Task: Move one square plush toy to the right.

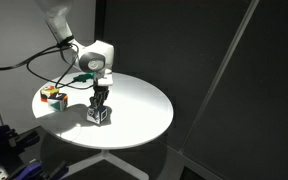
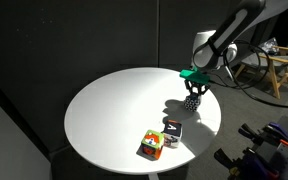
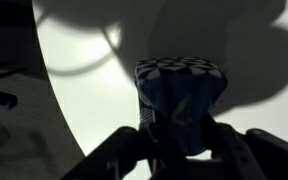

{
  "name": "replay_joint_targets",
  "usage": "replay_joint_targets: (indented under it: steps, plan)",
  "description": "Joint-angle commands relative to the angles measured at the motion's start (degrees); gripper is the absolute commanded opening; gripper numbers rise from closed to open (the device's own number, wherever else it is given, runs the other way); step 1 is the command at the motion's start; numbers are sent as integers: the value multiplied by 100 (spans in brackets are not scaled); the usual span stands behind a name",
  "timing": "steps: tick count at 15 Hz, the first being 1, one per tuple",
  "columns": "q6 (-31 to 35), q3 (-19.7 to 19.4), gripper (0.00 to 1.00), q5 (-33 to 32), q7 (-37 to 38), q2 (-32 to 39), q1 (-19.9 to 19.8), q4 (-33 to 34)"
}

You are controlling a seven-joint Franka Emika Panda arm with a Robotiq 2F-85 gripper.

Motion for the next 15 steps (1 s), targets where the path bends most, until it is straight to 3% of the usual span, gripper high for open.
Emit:
replay_joint_targets:
  steps: [1,5,15]
  plan:
    - [-29,-65,70,98,-93,-1,47,51]
    - [-216,-36,99,90,-146,-222,68,-53]
    - [-1383,189,100,-683,-1864,-1467,271,-592]
